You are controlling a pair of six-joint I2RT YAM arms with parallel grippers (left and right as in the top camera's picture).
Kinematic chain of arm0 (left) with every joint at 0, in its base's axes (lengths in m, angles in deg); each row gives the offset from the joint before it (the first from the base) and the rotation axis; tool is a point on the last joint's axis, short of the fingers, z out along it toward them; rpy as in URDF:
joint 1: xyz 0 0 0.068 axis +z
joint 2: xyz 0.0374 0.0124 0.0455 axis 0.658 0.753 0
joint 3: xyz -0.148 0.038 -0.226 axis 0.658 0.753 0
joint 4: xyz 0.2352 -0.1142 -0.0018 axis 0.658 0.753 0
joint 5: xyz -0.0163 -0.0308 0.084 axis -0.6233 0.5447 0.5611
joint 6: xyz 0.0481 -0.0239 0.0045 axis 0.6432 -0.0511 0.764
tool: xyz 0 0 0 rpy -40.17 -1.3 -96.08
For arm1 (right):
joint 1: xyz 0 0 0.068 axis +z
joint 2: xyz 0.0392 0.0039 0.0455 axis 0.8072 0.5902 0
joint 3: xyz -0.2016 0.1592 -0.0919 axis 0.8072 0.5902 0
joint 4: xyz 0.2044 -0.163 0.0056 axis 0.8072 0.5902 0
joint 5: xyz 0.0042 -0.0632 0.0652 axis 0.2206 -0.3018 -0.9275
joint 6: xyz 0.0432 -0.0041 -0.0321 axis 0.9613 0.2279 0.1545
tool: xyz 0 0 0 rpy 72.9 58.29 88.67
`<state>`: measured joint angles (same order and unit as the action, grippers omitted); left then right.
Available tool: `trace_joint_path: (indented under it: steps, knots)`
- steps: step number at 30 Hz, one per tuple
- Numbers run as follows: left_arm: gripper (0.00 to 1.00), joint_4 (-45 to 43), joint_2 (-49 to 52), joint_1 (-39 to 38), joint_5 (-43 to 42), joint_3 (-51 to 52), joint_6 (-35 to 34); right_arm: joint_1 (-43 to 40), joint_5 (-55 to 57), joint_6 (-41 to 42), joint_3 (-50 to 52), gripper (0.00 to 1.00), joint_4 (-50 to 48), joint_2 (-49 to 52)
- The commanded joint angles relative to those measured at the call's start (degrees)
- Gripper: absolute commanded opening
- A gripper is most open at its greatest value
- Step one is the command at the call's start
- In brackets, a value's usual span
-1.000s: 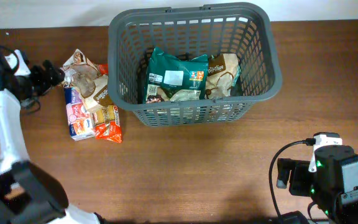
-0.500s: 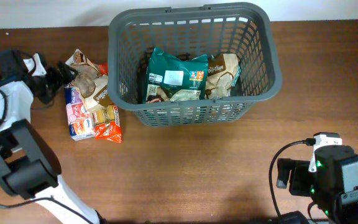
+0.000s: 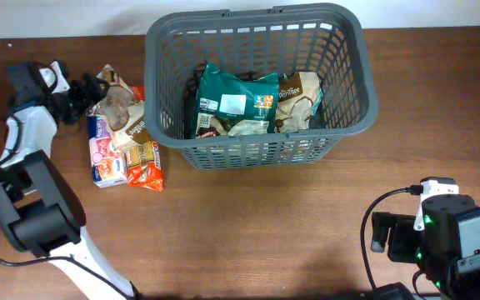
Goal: Pack container
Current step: 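Reach the left gripper to the clear snack bag on the left pile, then grasp and lift the clear snack bag with the left gripper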
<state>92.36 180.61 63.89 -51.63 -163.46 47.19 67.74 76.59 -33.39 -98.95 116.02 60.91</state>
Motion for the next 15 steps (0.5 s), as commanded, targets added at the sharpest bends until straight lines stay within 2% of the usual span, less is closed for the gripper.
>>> trace_joint_path:
  steps: [1, 4, 5, 7, 10, 12, 13, 15]
  knots:
    - [0.89, -0.68, 2.27, -1.4, -1.66, 0.17, -2.14, -0.11, -0.26, -0.39, 0.35, 0.99, -0.17, -0.42]
    - [0.75, -0.87, 4.13, -2.05, -1.73, 0.17, -3.26, -0.11, -0.28, -0.39, 0.35, 0.99, -0.17, -0.42]
    - [0.64, -0.96, 4.48, -2.14, -1.66, 0.15, -3.39, -0.11, -0.28, -0.39, 0.35, 0.99, -0.17, -0.42]
    - [0.52, -1.03, 4.48, -2.14, -1.66, 0.15, -3.37, -0.11, -0.28, -0.39, 0.35, 0.99, -0.17, -0.42]
    - [0.23, -0.83, 4.55, -2.14, -1.66, 0.15, -3.39, -0.11, -0.28, -0.39, 0.37, 0.99, -0.17, -0.42]
    - [0.08, -0.85, 4.57, -2.14, -1.68, 0.17, -3.39, -0.11, -0.28, -0.39, 0.35, 0.99, -0.17, -0.42]
    - [0.02, -0.85, 4.57, -2.14, -1.7, 0.15, -3.39, -0.11, -0.28, -0.39, 0.35, 0.99, -0.17, -0.42]
    - [0.02, -0.87, 4.57, -2.14, -2.14, 0.15, -3.41, -0.11, -0.28, -0.39, 0.35, 0.99, -0.17, -0.42]
